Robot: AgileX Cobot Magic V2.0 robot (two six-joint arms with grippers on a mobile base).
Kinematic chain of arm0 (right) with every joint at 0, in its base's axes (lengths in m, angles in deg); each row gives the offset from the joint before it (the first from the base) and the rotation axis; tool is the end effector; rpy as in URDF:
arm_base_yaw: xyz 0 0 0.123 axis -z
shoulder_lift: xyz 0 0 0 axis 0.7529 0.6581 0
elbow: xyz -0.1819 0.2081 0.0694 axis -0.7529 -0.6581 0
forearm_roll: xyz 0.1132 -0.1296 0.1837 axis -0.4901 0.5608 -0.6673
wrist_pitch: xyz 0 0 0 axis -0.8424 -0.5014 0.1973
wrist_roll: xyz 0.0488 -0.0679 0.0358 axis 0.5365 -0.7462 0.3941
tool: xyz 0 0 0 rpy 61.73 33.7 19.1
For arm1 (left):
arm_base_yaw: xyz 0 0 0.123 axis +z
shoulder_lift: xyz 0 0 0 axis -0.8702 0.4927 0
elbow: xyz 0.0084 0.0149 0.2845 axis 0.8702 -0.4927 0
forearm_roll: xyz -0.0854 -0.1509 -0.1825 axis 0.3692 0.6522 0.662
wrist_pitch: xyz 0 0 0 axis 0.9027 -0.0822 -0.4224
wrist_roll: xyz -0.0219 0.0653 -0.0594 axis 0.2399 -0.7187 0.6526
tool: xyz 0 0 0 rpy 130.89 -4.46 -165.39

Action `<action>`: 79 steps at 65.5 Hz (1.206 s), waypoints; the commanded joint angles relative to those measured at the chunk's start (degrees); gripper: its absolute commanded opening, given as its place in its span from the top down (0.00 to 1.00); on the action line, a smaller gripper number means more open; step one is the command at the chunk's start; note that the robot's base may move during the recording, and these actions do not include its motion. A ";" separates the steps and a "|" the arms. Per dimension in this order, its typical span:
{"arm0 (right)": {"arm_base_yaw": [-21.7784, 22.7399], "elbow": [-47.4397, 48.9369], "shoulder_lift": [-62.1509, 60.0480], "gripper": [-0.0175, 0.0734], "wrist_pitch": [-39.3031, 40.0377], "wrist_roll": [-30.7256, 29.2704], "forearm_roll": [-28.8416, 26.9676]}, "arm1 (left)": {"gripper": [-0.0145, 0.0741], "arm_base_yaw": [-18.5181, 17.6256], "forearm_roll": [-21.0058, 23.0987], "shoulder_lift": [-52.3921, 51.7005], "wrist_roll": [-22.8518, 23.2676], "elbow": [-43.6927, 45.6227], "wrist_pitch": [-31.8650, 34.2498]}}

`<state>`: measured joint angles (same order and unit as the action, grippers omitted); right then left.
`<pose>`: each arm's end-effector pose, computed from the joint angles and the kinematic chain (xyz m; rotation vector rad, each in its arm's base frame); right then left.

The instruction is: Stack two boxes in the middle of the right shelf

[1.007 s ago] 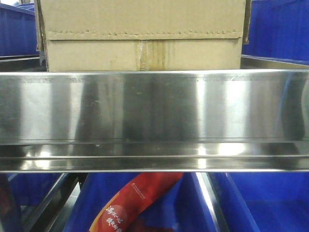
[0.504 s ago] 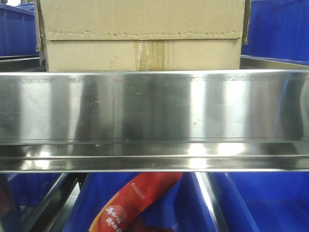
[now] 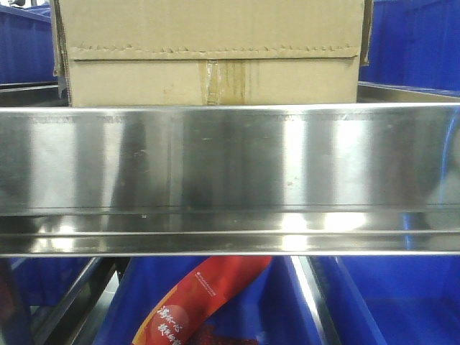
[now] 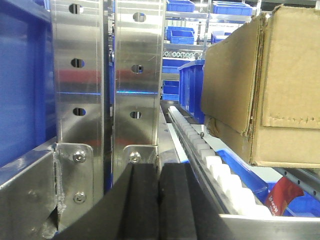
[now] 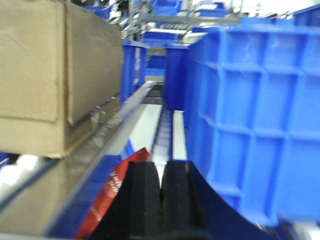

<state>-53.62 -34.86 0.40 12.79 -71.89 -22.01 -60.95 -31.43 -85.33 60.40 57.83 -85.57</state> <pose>0.0613 0.0062 0.2453 -0.0757 1.5653 0.0753 0.0565 -0.0003 0.2148 -0.0112 1.4649 -0.0239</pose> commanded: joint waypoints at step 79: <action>1.30 -8.32 -6.71 0.98 3.98 0.12 0.51 | 0.96 0.18 0.23 -0.32 -0.25 0.06 0.93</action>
<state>-52.61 -43.18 -6.09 15.43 -71.77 -22.01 -60.95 -31.43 -85.33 60.31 57.81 -85.47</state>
